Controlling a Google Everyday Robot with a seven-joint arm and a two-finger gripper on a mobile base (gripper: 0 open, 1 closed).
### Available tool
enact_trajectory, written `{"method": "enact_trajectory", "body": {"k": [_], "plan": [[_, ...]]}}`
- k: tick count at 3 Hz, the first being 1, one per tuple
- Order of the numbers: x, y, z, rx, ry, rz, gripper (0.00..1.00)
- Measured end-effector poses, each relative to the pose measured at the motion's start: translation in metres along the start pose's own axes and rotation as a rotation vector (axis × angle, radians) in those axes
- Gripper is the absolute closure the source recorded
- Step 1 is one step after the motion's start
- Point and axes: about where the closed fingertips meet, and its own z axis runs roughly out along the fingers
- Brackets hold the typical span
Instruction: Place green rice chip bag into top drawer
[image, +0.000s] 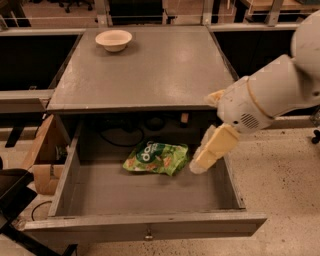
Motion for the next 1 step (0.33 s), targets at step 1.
{"method": "enact_trajectory", "body": {"k": [1], "plan": [[0.0158,0.0036,-0.0494,0.054,0.034,0.023,0.0]]}}
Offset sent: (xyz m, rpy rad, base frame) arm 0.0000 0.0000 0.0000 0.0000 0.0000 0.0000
